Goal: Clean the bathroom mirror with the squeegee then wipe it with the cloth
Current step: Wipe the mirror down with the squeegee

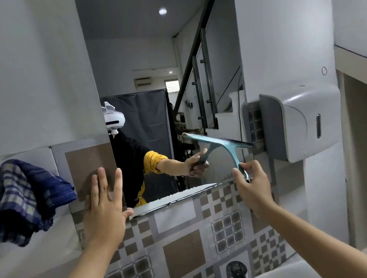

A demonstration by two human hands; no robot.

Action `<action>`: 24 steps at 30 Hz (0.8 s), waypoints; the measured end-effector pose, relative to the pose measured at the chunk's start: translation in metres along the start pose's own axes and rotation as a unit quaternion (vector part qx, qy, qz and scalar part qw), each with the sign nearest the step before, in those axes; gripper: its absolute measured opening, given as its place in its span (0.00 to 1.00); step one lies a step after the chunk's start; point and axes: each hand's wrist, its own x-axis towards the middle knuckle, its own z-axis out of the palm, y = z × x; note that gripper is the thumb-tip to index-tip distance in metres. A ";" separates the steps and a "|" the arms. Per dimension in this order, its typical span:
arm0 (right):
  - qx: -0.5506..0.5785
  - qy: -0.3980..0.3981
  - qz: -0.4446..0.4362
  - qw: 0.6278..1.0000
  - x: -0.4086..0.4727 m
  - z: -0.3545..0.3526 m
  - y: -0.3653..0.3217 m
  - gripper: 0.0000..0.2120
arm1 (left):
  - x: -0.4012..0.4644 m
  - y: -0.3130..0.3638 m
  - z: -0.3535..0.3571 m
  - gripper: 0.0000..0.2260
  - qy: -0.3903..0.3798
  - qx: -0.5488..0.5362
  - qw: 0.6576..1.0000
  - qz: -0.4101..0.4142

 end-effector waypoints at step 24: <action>0.062 -0.010 -0.022 0.998 -0.103 0.139 -0.073 0.08 | -0.024 -0.014 0.002 0.48 0.027 0.020 0.999 0.036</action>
